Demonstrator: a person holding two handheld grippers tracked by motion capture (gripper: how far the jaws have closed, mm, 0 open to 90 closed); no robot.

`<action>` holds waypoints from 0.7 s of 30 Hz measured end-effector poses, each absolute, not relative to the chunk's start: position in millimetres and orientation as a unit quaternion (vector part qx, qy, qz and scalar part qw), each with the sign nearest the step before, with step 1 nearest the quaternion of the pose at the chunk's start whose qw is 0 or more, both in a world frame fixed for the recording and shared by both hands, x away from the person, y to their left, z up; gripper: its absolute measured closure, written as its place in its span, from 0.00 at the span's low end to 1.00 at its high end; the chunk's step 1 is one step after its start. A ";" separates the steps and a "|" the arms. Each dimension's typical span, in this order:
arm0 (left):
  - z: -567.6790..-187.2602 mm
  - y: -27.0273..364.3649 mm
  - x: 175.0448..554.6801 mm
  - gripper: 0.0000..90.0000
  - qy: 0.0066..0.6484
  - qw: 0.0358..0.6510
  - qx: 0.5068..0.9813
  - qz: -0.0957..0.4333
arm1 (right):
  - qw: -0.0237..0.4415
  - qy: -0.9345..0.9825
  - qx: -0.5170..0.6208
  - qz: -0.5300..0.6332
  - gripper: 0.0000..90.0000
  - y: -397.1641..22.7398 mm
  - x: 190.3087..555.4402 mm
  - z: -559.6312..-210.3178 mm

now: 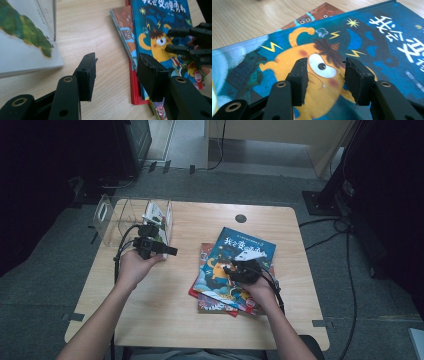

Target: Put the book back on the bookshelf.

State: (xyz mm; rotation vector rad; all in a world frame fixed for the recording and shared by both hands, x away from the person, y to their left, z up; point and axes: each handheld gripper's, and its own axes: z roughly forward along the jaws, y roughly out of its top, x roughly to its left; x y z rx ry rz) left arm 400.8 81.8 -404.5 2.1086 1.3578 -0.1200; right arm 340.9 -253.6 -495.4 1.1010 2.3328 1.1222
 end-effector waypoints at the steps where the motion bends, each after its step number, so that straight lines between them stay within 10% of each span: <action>1: -404.5 81.8 400.8 0.55 0.514 0.310 0.798 -0.045 | 0.164 0.818 0.386 0.394 0.60 -253.6 340.9 -495.4; 21: -443.8 52.1 378.3 0.56 0.448 0.334 0.824 -0.098 | 0.189 0.778 0.457 0.388 0.61 -310.4 323.3 -496.0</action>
